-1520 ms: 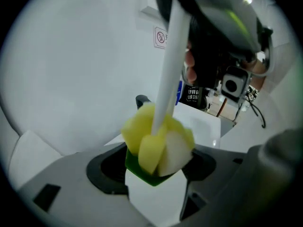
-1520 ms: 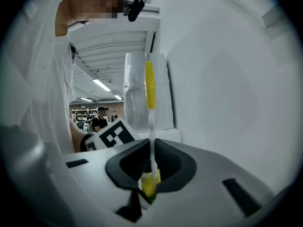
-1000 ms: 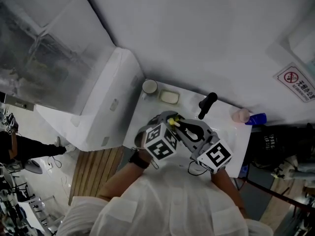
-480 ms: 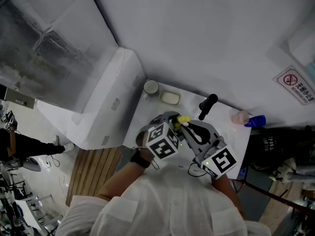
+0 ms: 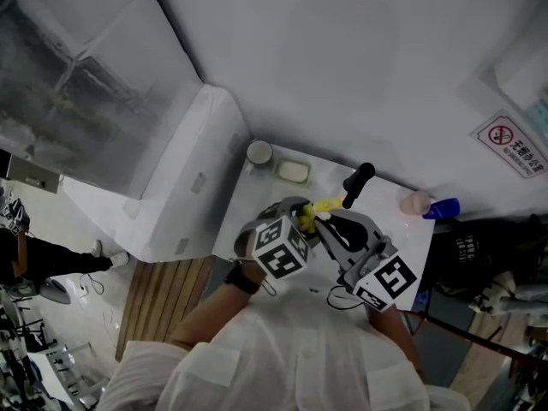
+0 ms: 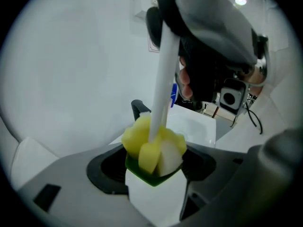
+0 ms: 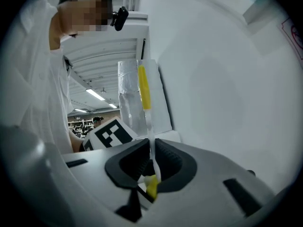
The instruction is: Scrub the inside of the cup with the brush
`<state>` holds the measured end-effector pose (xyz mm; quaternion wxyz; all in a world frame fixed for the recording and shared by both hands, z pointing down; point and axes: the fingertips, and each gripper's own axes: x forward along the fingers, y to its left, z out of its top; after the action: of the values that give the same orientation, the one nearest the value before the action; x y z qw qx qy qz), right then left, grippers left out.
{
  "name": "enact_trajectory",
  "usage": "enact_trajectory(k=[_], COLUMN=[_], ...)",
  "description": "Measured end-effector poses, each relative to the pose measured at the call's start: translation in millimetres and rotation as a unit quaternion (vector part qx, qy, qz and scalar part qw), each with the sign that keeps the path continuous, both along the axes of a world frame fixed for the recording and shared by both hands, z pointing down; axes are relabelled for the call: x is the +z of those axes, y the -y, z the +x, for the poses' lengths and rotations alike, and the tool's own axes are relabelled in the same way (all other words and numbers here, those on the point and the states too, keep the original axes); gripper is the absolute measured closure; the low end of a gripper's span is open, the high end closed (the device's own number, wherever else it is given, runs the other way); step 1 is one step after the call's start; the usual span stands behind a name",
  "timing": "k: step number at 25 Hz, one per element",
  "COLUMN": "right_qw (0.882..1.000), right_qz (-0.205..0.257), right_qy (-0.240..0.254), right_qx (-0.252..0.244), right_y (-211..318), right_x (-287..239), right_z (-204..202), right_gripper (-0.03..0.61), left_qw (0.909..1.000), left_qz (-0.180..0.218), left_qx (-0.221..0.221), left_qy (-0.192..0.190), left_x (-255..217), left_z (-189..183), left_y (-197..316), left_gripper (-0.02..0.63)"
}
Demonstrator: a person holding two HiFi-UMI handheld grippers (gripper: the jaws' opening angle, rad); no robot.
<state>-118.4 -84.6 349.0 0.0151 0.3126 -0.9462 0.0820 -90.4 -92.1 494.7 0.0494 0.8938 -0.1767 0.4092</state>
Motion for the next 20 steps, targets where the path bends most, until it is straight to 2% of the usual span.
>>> enact_trajectory(k=[8, 11, 16, 20], right_qw=[0.999, 1.000, 0.999, 1.000], right_qz=[-0.016, -0.018, -0.028, -0.015], right_qy=[-0.025, -0.018, -0.020, -0.012], right_qx=[-0.017, -0.014, 0.000, 0.011], right_y=[-2.2, -2.0, 0.5, -1.7], right_x=[33.0, 38.8, 33.7, 16.4], right_z=[-6.7, -6.5, -2.6, 2.3], right_gripper=[0.532, 0.531, 0.531, 0.532], left_qw=[1.0000, 0.9999, 0.9998, 0.9998], left_qz=[-0.005, -0.007, -0.010, -0.007], left_qx=[0.004, 0.007, 0.006, 0.009], left_qy=[-0.002, -0.001, -0.015, -0.015], left_x=[-3.4, -3.1, -3.9, -7.5], left_z=[1.6, 2.8, 3.5, 7.8], left_y=[-3.0, -5.8, -3.0, -2.2], left_gripper=[0.310, 0.310, 0.310, 0.310])
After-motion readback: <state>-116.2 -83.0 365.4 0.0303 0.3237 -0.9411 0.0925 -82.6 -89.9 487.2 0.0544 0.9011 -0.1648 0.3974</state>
